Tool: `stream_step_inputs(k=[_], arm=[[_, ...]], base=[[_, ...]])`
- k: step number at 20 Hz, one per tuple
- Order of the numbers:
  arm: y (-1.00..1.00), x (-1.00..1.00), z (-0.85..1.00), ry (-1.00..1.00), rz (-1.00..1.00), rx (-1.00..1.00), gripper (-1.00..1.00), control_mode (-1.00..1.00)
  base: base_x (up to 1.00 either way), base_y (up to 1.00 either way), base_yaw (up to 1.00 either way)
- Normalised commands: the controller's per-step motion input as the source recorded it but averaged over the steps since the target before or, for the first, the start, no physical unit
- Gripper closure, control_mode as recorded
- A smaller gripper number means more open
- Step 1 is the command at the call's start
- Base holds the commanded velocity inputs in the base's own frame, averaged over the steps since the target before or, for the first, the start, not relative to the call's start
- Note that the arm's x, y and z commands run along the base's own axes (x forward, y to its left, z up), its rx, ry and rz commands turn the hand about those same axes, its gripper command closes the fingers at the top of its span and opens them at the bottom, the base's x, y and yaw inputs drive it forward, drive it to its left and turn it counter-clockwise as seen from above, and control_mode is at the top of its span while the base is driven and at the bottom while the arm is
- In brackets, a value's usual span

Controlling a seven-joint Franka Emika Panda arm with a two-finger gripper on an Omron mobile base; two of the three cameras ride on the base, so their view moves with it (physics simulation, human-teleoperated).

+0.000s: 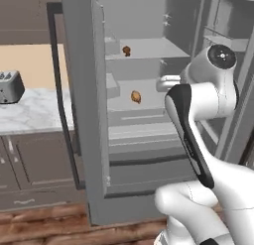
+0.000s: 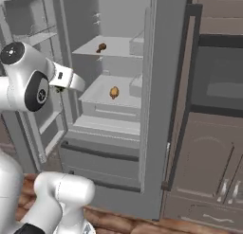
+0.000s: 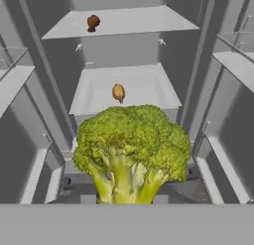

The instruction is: Place one broccoli and one chicken drumstick in each tupperware on the nearby counter, to pack two identical lunches.

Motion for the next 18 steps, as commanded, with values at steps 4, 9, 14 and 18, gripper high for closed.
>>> stream_step_inputs(k=[4,9,14,18], arm=[[0.0,0.0,0.0,0.0,0.0,0.0,1.0,1.0],[0.0,0.0,0.0,0.0,0.0,0.0,1.0,1.0],[0.0,0.0,0.0,0.0,0.0,0.0,1.0,1.0],[0.0,0.0,0.0,0.0,0.0,0.0,1.0,1.0]], base=[[-1.0,0.02,0.0],[-0.99,0.21,0.0],[-0.64,0.72,0.0],[-0.15,1.0,0.0]])
